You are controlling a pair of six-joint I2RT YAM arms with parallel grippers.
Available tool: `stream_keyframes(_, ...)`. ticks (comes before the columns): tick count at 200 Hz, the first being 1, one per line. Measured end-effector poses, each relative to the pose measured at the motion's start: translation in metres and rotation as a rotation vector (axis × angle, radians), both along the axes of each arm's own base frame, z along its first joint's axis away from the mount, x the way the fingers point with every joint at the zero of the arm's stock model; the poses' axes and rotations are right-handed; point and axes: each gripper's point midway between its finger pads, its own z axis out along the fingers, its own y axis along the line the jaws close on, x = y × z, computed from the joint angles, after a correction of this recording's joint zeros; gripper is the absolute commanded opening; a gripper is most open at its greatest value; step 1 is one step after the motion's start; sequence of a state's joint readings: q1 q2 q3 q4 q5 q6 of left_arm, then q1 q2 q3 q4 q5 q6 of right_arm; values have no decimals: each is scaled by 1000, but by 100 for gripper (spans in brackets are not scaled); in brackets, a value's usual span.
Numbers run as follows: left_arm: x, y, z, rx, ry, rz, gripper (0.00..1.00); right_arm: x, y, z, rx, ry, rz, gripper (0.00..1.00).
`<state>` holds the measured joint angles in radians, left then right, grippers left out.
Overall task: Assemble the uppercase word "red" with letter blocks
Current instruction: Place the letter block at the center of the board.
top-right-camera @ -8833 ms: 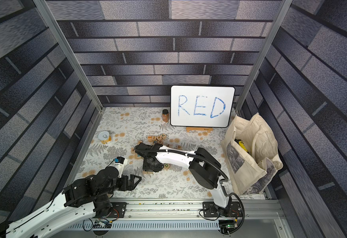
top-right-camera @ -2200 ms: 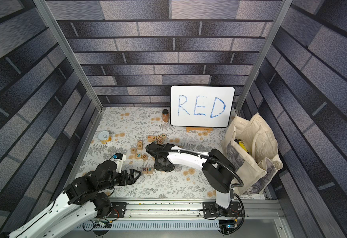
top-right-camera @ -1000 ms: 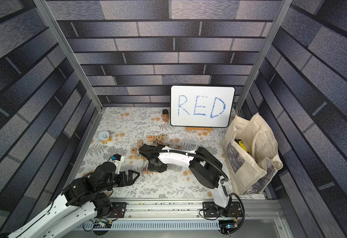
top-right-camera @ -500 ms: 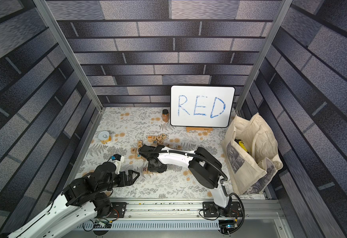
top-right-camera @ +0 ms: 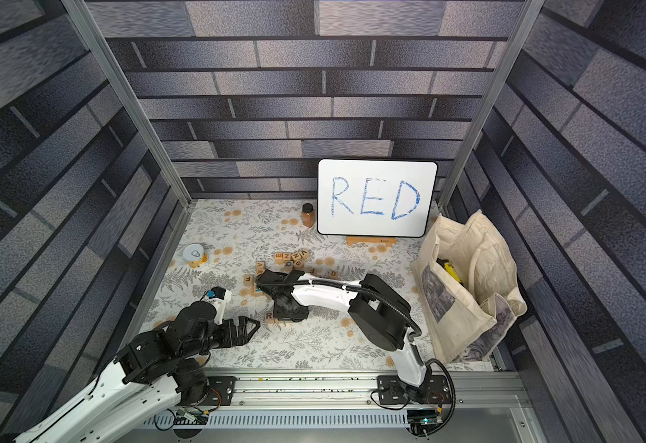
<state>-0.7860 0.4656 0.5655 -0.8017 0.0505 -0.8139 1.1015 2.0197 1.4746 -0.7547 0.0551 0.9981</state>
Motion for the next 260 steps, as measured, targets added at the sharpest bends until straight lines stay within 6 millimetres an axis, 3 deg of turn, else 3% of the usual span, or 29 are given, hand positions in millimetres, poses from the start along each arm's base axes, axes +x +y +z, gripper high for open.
stream_keyframes(74,0,0,0,-1,2,2,100,0,0,0,-1,-2,11,35)
stream_keyframes(149,0,0,0,-3,3,5,100,0,-2,2,-9,-11,27,41)
stream_keyframes(260,0,0,0,-4,3,5,100,4,-1,35,50,-60,29,41)
